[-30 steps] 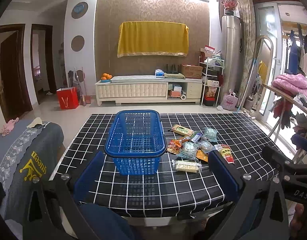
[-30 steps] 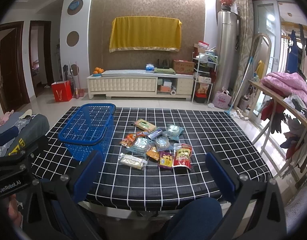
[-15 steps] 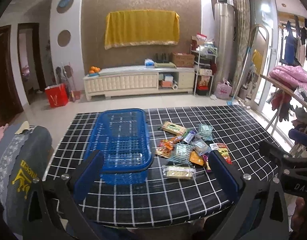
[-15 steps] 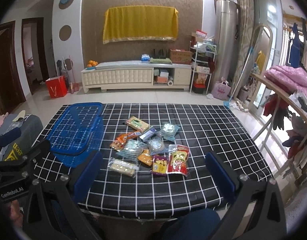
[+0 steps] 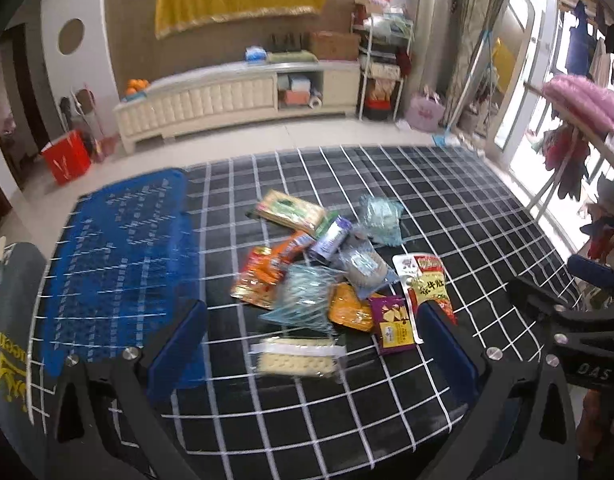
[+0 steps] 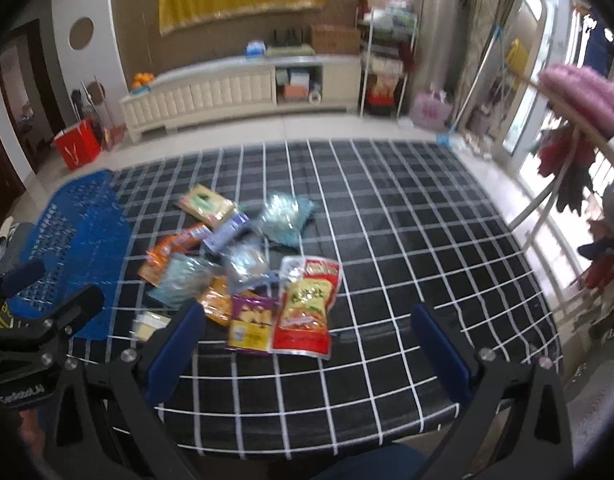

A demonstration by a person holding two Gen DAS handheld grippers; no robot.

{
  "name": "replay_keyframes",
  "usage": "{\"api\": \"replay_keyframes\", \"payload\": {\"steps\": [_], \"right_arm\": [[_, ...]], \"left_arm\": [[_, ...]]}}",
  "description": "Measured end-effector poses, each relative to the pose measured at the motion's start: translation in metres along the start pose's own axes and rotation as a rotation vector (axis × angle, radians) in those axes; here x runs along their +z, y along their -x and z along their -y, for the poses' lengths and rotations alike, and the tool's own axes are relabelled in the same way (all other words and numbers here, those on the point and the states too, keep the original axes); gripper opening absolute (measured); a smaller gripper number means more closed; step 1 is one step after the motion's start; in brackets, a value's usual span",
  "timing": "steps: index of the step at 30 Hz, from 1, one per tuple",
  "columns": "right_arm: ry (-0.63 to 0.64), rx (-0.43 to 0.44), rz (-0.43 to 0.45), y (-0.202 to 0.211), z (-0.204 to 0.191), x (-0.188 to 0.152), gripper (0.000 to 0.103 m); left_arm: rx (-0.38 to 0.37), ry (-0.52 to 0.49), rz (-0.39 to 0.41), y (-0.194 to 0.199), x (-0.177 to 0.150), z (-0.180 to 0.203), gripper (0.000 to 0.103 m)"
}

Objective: Organize snacks
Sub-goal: 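Grasp the red-yellow pouch with the right gripper while the left grasps the purple chip bag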

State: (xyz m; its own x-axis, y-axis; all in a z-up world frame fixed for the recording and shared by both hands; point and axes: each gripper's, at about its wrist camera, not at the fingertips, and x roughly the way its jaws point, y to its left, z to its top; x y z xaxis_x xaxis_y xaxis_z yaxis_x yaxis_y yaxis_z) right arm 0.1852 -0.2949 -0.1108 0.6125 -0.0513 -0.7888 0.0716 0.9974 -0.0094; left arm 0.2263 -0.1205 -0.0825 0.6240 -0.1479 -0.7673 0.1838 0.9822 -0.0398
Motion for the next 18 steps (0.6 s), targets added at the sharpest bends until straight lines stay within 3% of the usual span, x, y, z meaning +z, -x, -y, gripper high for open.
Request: {"api": "replay_keyframes", "payload": {"steps": [15,18], "right_arm": [[0.070,0.030,-0.261,-0.141,0.009,0.000,0.102],[0.097,0.011,-0.290,-0.156,0.008,-0.004,0.095]], "left_arm": [[-0.001,-0.009,-0.223,-0.124,-0.007,0.019,0.103],[0.017,-0.013,-0.272,-0.136,-0.010,0.021,0.103]]}}
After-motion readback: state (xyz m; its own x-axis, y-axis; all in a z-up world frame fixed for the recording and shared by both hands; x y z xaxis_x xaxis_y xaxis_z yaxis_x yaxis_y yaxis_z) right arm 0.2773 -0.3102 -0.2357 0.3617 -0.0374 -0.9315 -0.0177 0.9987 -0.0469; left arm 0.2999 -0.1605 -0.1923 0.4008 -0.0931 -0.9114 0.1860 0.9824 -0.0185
